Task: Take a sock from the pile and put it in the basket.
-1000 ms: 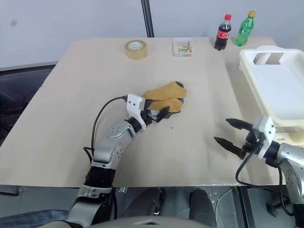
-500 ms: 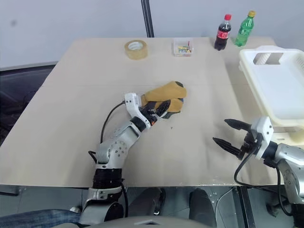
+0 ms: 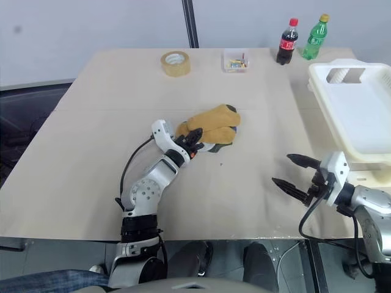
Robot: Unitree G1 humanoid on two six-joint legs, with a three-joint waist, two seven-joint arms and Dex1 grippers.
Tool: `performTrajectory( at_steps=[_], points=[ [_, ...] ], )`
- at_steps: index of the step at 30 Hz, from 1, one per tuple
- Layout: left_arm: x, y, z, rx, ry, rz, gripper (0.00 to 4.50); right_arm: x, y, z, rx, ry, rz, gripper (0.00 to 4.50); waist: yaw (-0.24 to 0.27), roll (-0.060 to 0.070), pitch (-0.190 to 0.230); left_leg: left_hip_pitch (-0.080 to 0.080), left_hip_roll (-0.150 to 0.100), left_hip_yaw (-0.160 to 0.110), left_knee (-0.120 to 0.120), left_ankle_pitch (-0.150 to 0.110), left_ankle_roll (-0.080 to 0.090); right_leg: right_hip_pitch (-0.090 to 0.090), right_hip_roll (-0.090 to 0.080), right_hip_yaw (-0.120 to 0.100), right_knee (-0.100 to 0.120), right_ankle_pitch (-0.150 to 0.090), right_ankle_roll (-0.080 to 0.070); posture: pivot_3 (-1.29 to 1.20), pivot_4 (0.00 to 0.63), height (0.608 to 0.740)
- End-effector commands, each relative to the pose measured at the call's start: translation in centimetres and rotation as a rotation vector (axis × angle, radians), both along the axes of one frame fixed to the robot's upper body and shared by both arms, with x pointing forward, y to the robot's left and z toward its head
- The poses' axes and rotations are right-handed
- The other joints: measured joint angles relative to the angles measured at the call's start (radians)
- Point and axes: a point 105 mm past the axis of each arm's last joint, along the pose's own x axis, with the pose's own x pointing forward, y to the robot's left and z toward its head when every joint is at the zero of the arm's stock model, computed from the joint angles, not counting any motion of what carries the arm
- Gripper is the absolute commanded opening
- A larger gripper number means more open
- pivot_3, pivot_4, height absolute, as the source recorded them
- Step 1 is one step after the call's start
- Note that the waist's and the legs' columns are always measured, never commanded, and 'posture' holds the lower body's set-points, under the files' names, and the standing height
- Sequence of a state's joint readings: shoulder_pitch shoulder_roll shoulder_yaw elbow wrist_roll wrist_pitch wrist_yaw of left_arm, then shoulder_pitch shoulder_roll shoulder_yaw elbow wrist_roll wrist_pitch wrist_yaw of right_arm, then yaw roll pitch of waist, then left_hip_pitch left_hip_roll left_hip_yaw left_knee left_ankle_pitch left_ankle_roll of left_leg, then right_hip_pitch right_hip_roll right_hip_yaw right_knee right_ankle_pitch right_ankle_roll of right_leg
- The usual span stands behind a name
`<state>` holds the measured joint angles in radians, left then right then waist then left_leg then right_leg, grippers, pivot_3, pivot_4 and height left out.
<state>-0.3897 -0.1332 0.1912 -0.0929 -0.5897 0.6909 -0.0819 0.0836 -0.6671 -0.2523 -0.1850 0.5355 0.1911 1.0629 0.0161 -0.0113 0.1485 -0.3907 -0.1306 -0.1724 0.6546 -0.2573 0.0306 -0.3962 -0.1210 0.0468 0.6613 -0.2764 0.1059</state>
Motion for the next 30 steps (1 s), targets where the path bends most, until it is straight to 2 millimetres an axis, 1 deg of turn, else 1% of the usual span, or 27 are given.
performTrajectory(
  at_steps=[1,5,7,9,11,15,19,24,30],
  points=[
    [-0.3,-0.9,1.2,-0.031,-0.037,-0.038,0.05,-0.1,0.1,0.7,-0.001,-0.041,0.003,4.50,0.000,0.000,0.000,0.000,0.000,0.000,0.000,0.000,0.000,0.000,0.000,0.000,0.000,0.000,0.000,0.00,0.150,0.740],
    [-1.5,-2.4,2.1,-0.034,-0.071,-0.142,0.05,0.0,0.1,0.9,0.005,-0.046,-0.001,4.50,0.000,0.000,0.000,0.000,0.000,0.000,0.000,0.000,0.000,0.000,0.000,0.000,0.000,0.000,0.000,0.00,0.150,0.740],
    [-2.8,-3.3,2.7,-0.048,-0.090,-0.230,0.05,0.0,0.1,0.9,0.005,-0.048,-0.001,4.50,-0.001,0.000,0.000,0.000,0.000,0.000,0.000,0.000,0.000,0.000,0.000,0.000,0.000,0.000,0.000,0.00,0.150,0.740],
    [-4.0,-3.7,2.7,-0.059,-0.079,-0.288,0.05,0.0,-0.1,1.1,0.002,-0.052,-0.004,4.50,-0.001,0.000,0.000,0.000,0.000,0.000,0.000,0.000,0.000,0.000,0.000,0.000,0.000,0.000,0.000,0.00,0.150,0.740],
    [-5.1,-4.0,2.3,-0.038,-0.062,-0.338,0.05,0.0,-0.3,1.2,0.001,-0.055,-0.007,4.50,-0.002,0.000,0.000,0.000,0.000,0.000,0.000,0.000,0.000,0.000,0.000,0.000,0.000,0.000,0.000,0.00,0.150,0.740],
    [-8.4,-4.2,0.0,0.091,0.013,-0.505,0.05,-0.1,-0.7,1.5,-0.006,-0.059,-0.011,4.50,-0.002,0.001,0.000,0.001,0.000,0.000,0.000,0.000,0.000,0.000,0.001,0.001,0.001,0.000,0.000,0.00,0.150,0.740],
    [-11.1,-4.5,-1.0,0.089,0.056,-0.652,0.05,-0.2,-0.9,1.7,-0.010,-0.058,-0.011,4.50,0.000,0.001,0.000,0.001,0.000,0.000,0.000,0.000,0.000,0.000,0.001,0.001,0.001,0.000,0.000,0.00,0.150,0.740],
    [-12.5,-3.9,-1.8,0.107,0.098,-0.750,0.05,-0.6,-1.1,1.9,-0.010,-0.054,-0.007,4.50,0.000,0.001,-0.001,0.002,0.000,0.000,0.000,0.000,0.000,0.001,0.001,0.001,0.001,0.000,0.000,0.00,0.150,0.740],
    [-12.6,-3.5,-2.7,0.163,0.102,-0.784,0.05,-1.1,-1.1,1.9,-0.019,-0.033,0.015,4.50,-0.001,0.001,-0.001,0.002,0.000,0.001,-0.001,0.000,0.000,0.001,0.001,0.002,0.001,0.000,0.000,0.00,0.150,0.740]
  ],
)
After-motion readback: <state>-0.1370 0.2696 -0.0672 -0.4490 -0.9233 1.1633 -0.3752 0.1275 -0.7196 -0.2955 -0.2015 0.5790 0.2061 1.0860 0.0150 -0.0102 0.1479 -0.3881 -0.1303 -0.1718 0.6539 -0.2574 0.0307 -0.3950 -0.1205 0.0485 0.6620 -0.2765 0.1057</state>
